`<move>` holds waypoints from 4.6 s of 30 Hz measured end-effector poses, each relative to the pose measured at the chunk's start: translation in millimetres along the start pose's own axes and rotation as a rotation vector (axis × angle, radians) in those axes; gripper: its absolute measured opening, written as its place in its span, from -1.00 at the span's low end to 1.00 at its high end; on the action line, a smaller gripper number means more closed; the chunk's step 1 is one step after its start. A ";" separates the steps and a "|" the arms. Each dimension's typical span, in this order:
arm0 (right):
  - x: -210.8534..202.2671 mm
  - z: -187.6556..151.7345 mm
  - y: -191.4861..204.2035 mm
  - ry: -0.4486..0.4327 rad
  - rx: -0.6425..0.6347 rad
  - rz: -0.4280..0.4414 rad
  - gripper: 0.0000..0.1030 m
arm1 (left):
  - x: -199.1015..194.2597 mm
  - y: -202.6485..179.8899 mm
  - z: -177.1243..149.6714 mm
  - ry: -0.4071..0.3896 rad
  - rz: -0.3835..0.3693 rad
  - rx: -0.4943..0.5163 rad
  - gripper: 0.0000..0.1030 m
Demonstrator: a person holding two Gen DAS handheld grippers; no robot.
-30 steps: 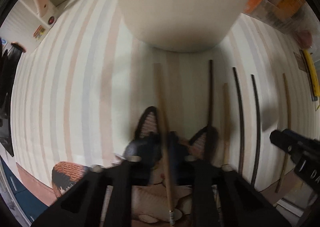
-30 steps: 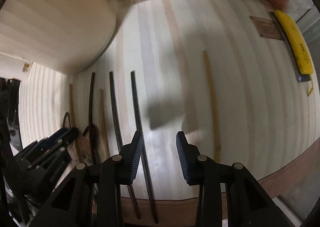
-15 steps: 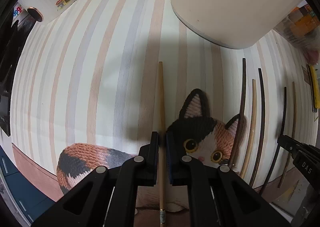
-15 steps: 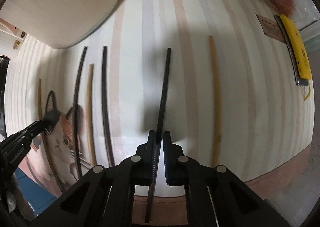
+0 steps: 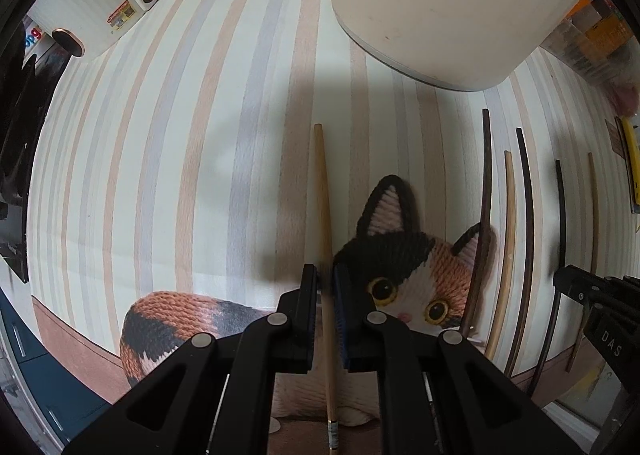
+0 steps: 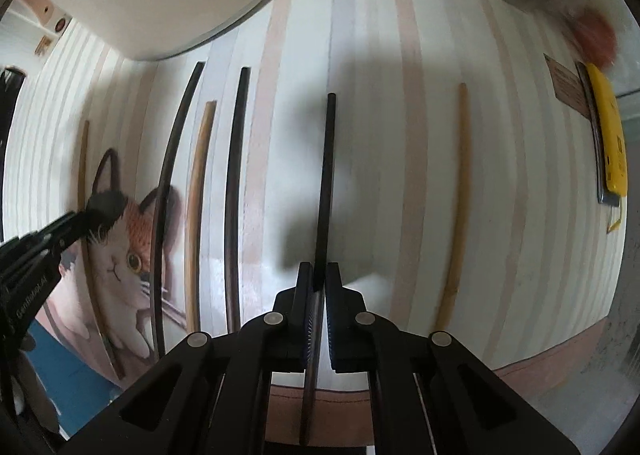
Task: Organize utensils
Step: 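Grasp a wooden chopstick with the left tool while the right tool grasps a black chopstick, then lift both chopsticks over the beige holder and open both tools to drop them, then grasp a black chopstick with the left tool while the right tool grasps a wooden chopstick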
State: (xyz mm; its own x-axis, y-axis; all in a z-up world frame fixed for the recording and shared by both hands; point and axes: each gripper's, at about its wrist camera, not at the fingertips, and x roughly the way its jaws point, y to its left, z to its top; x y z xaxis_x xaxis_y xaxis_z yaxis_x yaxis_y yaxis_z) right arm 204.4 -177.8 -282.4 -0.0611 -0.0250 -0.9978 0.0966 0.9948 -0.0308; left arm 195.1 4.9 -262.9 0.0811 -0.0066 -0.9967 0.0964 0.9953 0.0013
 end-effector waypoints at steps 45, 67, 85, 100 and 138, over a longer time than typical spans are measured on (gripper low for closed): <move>-97.3 15.5 -4.8 -0.247 0.078 0.070 -0.89 | -81.7 -1.1 11.4 -0.246 0.034 -0.047 -0.92; -199.6 9.0 -7.4 -0.503 0.048 0.166 -0.90 | -184.7 27.0 18.7 -0.509 0.004 -0.161 -0.92; -348.7 53.5 -4.6 -0.691 -0.018 0.219 -0.90 | -322.4 29.1 64.9 -0.731 -0.084 -0.244 -0.92; -372.2 141.6 12.7 -0.759 0.009 0.257 -0.90 | -315.6 4.4 164.1 -0.652 -0.177 -0.212 -0.92; -163.7 47.2 -90.1 -0.404 0.197 0.067 0.49 | -136.1 -7.0 67.7 -0.346 0.092 -0.107 1.00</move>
State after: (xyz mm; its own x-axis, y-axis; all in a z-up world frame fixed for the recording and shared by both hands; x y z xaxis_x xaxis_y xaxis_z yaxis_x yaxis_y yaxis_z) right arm 252.6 -268.0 -119.0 0.3408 -0.0366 -0.9394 0.2769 0.9588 0.0631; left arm 250.6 -7.6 -121.8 0.4168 0.0699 -0.9063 -0.0302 0.9976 0.0630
